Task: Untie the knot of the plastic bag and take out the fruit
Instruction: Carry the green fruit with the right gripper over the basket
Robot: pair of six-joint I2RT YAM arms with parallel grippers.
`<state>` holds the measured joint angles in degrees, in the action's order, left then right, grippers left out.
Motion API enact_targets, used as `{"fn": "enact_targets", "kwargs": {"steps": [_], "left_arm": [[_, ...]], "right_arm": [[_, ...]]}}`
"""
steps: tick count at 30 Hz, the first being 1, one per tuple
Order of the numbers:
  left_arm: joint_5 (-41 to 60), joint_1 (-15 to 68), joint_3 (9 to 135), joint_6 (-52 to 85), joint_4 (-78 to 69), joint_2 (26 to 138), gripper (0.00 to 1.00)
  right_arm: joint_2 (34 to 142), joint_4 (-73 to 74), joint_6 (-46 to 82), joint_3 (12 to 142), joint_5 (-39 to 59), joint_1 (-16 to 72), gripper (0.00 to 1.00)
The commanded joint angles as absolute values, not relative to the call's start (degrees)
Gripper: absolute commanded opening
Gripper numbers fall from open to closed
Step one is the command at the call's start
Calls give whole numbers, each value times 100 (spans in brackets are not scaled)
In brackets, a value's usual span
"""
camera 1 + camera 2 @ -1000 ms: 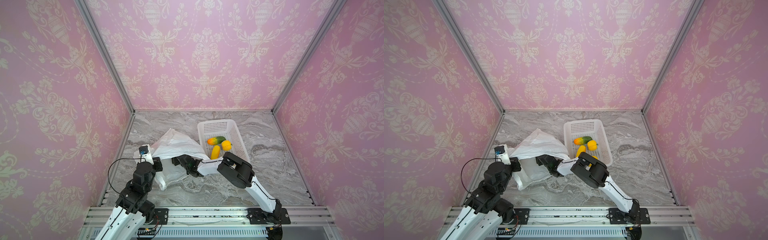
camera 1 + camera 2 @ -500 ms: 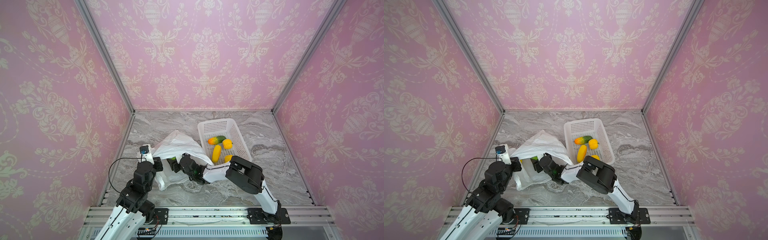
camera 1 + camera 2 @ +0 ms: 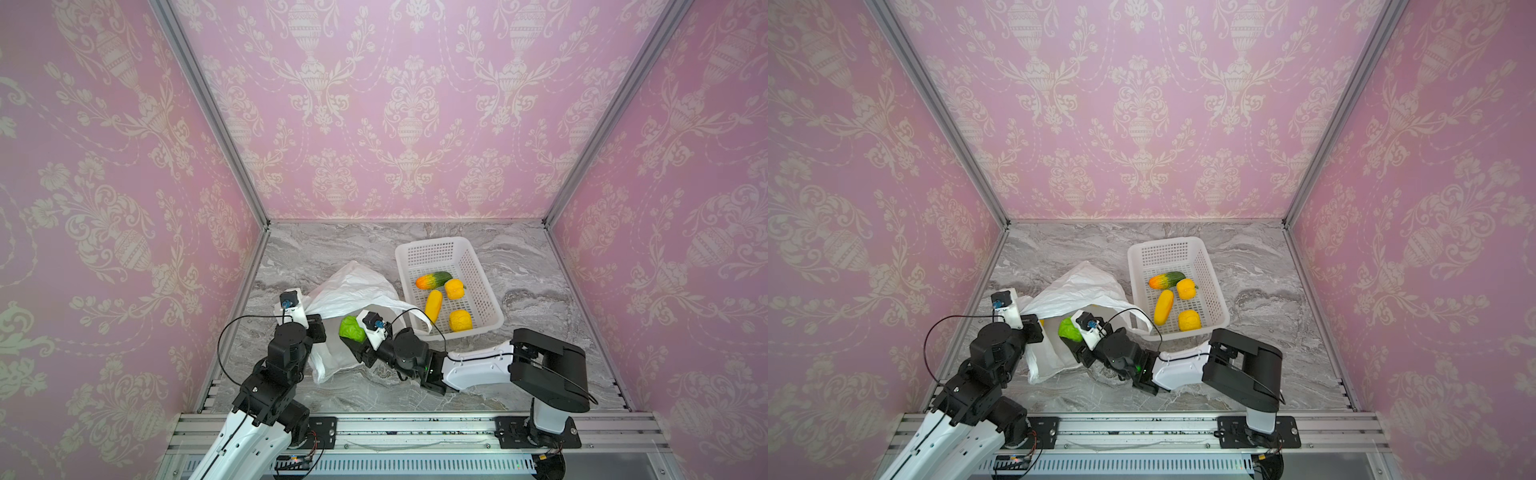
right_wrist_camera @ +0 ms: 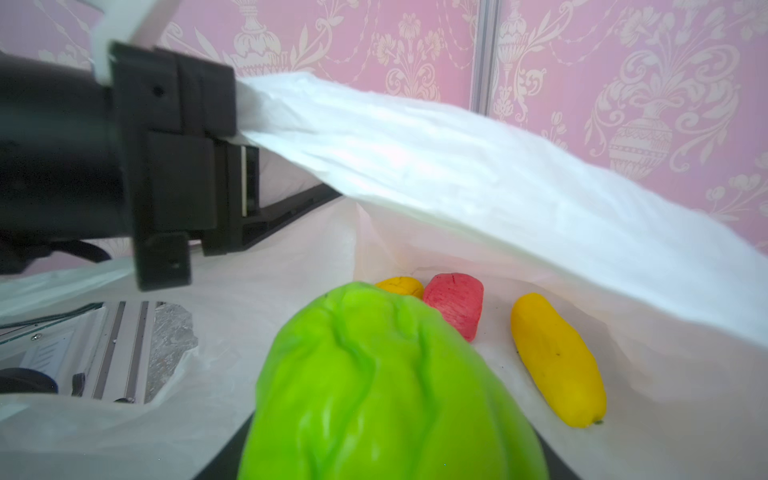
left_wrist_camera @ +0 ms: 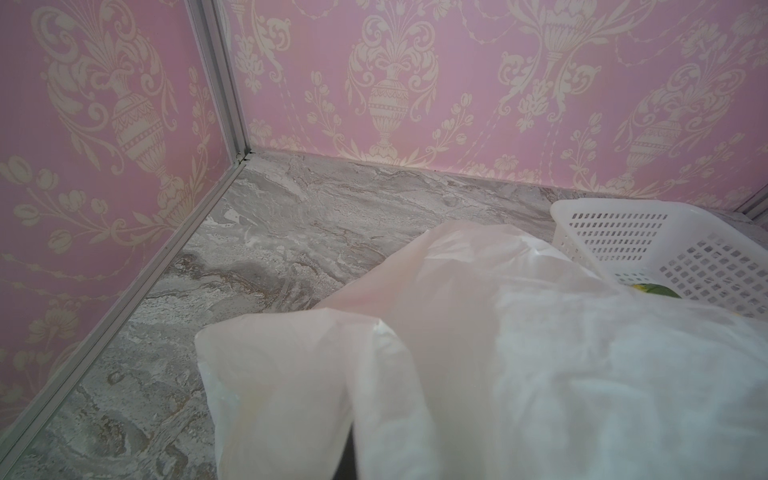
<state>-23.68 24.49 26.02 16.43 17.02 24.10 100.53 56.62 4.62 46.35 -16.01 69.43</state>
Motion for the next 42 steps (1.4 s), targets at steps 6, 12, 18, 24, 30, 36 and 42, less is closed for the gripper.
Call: {"fn": "enact_targets", "kwargs": {"steps": [6, 12, 18, 24, 30, 36, 42], "left_arm": [[-2273, 2435, 2594, 1705, 1663, 2481, 0], [-2271, 2435, 2592, 1711, 1679, 2463, 0], [-2301, 2435, 2564, 1705, 1673, 2369, 0], [-2303, 2434, 2615, 1688, 1635, 2557, 0], [-2314, 2434, 2599, 1688, 1644, 2496, 0], [-2260, 2434, 2584, 1719, 1686, 2453, 0], [-2265, 2435, 2539, 1749, 1731, 2242, 0]], "right_arm": [[8106, 6029, 52, 3498, -2428, 6961, 38], [6857, 5713, -260, 2819, -4017, 6814, 38], [5610, 3854, 1057, 2291, -4482, 5599, 39], [4547, 2023, 1848, 1848, -4251, 4427, 41], [4702, 1234, 2164, 1945, -3595, 3739, 42], [6161, 347, 2001, 3038, -2500, 3285, 44], [7393, -382, 1903, 3927, -2429, 3176, 47]]}}
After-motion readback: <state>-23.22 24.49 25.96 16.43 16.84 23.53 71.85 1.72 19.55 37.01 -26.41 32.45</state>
